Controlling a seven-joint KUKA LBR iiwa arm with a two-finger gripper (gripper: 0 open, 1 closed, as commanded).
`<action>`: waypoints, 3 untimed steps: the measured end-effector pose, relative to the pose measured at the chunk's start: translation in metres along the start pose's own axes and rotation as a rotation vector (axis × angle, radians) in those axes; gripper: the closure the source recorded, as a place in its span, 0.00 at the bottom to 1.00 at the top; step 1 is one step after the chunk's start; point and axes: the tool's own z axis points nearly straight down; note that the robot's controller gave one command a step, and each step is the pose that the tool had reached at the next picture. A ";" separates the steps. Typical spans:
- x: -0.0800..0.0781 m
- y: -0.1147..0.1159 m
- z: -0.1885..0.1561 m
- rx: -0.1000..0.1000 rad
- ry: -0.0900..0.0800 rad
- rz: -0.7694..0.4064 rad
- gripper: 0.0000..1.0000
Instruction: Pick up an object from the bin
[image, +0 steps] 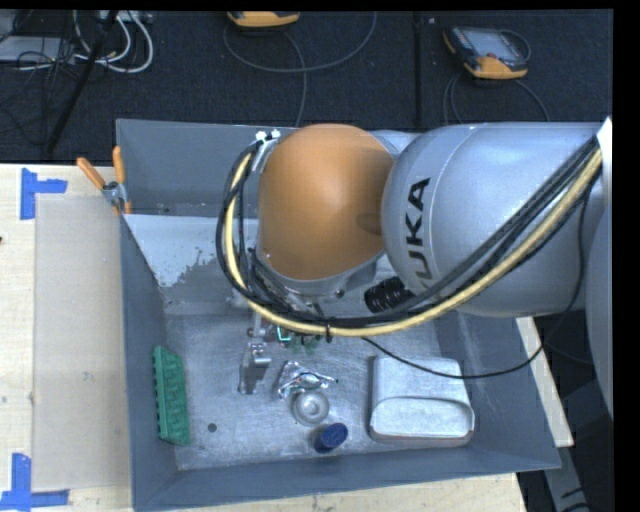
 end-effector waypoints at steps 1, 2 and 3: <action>-0.017 -0.088 0.093 0.002 -0.001 -0.164 0.00; -0.037 -0.122 0.156 -0.005 -0.013 -0.060 0.00; -0.038 -0.122 0.156 -0.006 -0.018 -0.055 1.00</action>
Offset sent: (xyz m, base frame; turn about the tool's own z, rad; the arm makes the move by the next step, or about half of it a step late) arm 0.0172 -0.0841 -0.0886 -0.1685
